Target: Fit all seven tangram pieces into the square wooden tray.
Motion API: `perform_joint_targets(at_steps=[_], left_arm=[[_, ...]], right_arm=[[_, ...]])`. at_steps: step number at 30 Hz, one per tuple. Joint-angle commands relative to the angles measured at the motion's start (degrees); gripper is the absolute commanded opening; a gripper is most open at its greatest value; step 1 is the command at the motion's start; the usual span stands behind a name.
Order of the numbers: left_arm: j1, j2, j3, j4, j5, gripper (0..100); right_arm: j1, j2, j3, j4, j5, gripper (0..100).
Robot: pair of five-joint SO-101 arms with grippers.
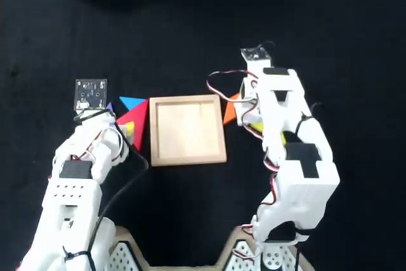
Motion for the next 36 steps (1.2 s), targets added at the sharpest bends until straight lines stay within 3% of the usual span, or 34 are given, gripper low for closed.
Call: perform_joint_targets(at_steps=[1, 15, 22, 30, 36], left_arm=[[0.0, 0.1, -0.6, -0.9, 0.4, 21], [0.0, 0.1, -0.6, -0.9, 0.4, 21], [0.0, 0.1, -0.6, -1.0, 0.4, 21], [0.0, 0.1, -0.6, -1.0, 0.4, 21], [-0.5, 0.0, -0.6, -1.0, 0.4, 21]], right_arm=[[2.5, 0.3, -3.0, 0.4, 0.6, 28.2], [4.0, -0.7, -3.0, -0.4, 0.6, 24.3], [3.3, -13.0, -1.5, 4.4, 1.3, 24.4], [-3.9, -25.6, 1.7, 8.7, 5.5, 24.3], [-15.0, -25.3, 2.7, 11.0, 19.3, 24.1]])
